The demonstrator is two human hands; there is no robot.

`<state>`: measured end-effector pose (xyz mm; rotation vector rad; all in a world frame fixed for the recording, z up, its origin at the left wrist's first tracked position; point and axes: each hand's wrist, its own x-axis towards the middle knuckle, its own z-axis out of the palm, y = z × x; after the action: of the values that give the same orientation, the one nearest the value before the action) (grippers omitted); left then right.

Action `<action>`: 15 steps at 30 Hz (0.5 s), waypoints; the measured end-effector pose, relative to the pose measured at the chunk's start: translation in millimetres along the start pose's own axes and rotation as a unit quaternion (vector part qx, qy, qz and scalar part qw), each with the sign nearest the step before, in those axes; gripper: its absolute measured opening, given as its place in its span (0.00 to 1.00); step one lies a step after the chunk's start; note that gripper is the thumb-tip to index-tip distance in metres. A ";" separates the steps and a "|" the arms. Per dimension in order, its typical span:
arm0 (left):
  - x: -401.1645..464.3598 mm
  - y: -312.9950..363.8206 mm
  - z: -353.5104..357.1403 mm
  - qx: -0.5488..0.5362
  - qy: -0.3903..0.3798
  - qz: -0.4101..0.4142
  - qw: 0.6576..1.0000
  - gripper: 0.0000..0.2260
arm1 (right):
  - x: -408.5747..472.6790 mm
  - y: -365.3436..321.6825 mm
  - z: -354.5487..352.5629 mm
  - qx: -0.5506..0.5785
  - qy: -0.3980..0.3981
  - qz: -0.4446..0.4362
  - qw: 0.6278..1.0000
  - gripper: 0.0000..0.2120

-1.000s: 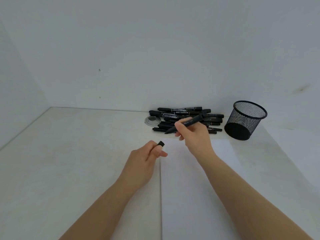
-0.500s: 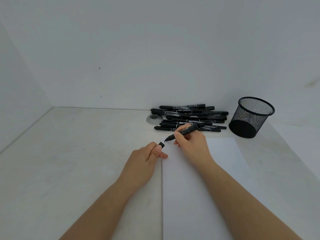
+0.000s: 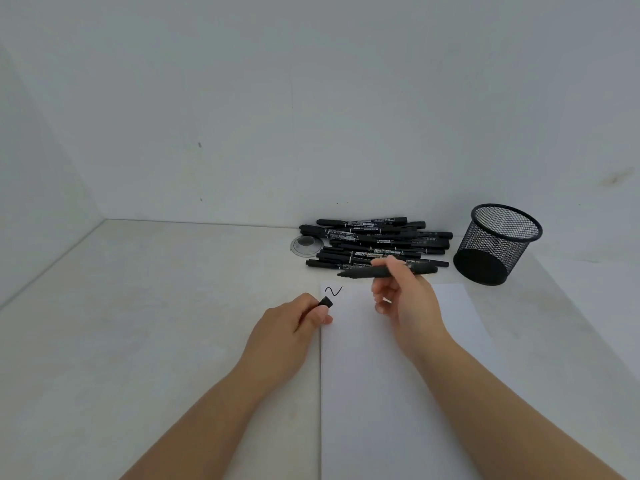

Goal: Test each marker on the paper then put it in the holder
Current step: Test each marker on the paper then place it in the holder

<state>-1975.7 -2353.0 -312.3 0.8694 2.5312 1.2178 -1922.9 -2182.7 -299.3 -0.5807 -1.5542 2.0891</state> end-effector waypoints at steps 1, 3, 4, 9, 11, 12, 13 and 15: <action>-0.3 -0.8 0.6 0.002 0.002 0.002 1.000 0.09 | -1.7 2.0 -2.9 0.027 0.001 0.009 1.000 0.13; -1.0 -1.7 1.0 -0.002 0.003 0.007 1.000 0.08 | -4.7 5.7 -6.4 0.053 0.002 0.001 0.999 0.17; -1.1 -1.9 1.1 -0.008 0.004 0.010 1.000 0.07 | -5.8 6.9 -7.0 0.056 -0.003 -0.005 0.998 0.18; -1.0 -3.0 1.4 -0.012 0.003 0.010 1.000 0.08 | -8.7 7.2 -6.4 0.047 -0.023 -0.021 0.998 0.24; -1.0 -2.9 1.8 -0.010 0.001 0.008 1.000 0.08 | -9.4 7.4 -6.5 0.028 -0.029 -0.022 0.999 0.24; -0.8 -2.9 2.0 -0.009 0.002 0.008 1.000 0.08 | -9.6 7.7 -6.2 0.018 -0.032 -0.023 0.999 0.23; -0.8 -3.0 2.0 -0.009 0.003 0.009 1.000 0.08 | -10.1 7.9 -6.0 0.008 -0.034 -0.026 0.999 0.22; -1.1 -2.6 2.0 -0.008 0.007 0.013 1.000 0.07 | -11.9 8.4 -5.7 -0.011 -0.039 -0.034 0.999 0.19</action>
<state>-1975.1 -2353.6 -315.6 0.8962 2.5255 1.2556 -1911.0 -2187.5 -308.2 -0.4531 -1.6192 2.0690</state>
